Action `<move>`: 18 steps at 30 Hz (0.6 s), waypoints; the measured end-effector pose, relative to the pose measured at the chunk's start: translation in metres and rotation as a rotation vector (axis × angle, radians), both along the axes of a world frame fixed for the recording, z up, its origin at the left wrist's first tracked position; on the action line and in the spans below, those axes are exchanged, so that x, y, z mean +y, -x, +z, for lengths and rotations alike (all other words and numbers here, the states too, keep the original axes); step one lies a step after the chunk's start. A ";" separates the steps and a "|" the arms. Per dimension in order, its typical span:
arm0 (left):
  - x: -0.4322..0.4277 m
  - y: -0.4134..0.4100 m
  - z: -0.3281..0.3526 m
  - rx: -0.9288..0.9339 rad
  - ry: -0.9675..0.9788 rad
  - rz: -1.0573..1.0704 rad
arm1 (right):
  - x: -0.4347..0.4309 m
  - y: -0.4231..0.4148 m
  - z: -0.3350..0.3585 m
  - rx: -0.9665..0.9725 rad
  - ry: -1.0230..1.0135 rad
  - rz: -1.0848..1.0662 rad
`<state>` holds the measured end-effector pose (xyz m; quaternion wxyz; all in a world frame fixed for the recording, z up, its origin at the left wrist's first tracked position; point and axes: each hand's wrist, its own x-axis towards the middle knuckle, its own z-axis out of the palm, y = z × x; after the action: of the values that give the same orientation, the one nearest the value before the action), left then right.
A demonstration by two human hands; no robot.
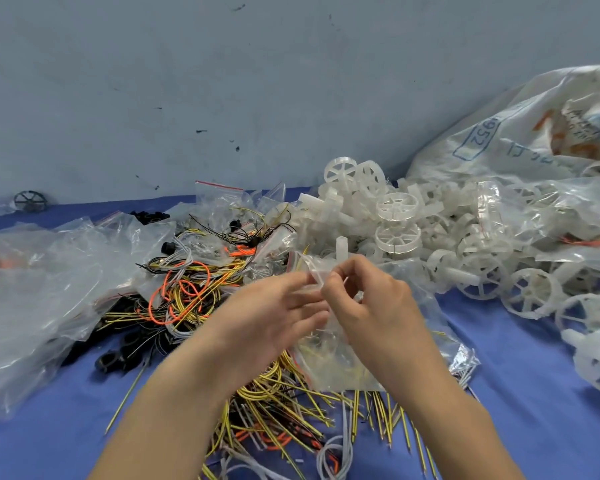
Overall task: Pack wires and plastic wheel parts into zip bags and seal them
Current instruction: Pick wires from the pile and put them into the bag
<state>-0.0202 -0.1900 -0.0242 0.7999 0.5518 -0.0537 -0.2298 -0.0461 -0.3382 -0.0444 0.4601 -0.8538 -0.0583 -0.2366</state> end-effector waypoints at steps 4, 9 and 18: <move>0.055 -0.003 0.006 -0.138 -0.155 0.322 | 0.004 -0.002 -0.002 -0.021 -0.022 -0.048; 0.116 -0.010 -0.014 -0.238 -0.361 0.821 | 0.008 -0.004 -0.005 -0.040 0.000 -0.113; 0.137 -0.015 -0.044 -0.415 -0.789 0.904 | 0.019 -0.003 -0.006 -0.025 0.026 -0.097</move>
<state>-0.0049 -0.0534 -0.0682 0.5274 0.8063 0.1192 0.2398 -0.0432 -0.3189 -0.0500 0.4363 -0.8584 -0.0259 -0.2686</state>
